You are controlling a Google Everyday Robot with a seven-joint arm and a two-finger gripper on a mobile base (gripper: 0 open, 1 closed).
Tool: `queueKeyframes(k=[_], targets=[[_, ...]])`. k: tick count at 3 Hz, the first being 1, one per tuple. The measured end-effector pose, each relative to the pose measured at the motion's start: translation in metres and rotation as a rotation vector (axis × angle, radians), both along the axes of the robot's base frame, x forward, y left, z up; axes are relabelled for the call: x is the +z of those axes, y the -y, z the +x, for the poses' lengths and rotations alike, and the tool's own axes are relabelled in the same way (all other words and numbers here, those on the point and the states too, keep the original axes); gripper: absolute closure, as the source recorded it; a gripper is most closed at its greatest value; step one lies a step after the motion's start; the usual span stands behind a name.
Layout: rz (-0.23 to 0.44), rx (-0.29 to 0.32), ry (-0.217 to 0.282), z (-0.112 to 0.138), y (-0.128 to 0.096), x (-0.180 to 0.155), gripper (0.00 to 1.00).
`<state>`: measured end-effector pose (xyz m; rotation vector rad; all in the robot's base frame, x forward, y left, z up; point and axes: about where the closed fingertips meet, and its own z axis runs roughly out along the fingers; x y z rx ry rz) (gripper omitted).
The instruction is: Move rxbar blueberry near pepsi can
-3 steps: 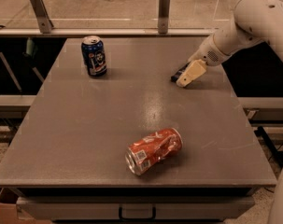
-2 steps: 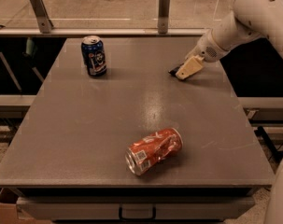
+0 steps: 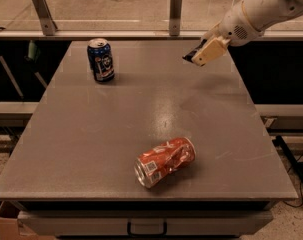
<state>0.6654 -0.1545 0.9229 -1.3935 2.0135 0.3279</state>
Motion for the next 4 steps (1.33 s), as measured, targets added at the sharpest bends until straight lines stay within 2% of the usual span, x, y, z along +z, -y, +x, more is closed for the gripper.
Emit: queueKeyframes(k=[1, 2, 3, 4], targets=[[0.002, 0.007, 0.002, -0.001, -0.001, 0.003, 1.00], [0.039, 0.080, -0.006, 0.004, -0.044, -0.018, 1.00], [0.093, 0.197, -0.016, 0.016, -0.116, -0.044, 1.00], [0.128, 0.279, -0.035, 0.021, -0.168, -0.059, 1.00]])
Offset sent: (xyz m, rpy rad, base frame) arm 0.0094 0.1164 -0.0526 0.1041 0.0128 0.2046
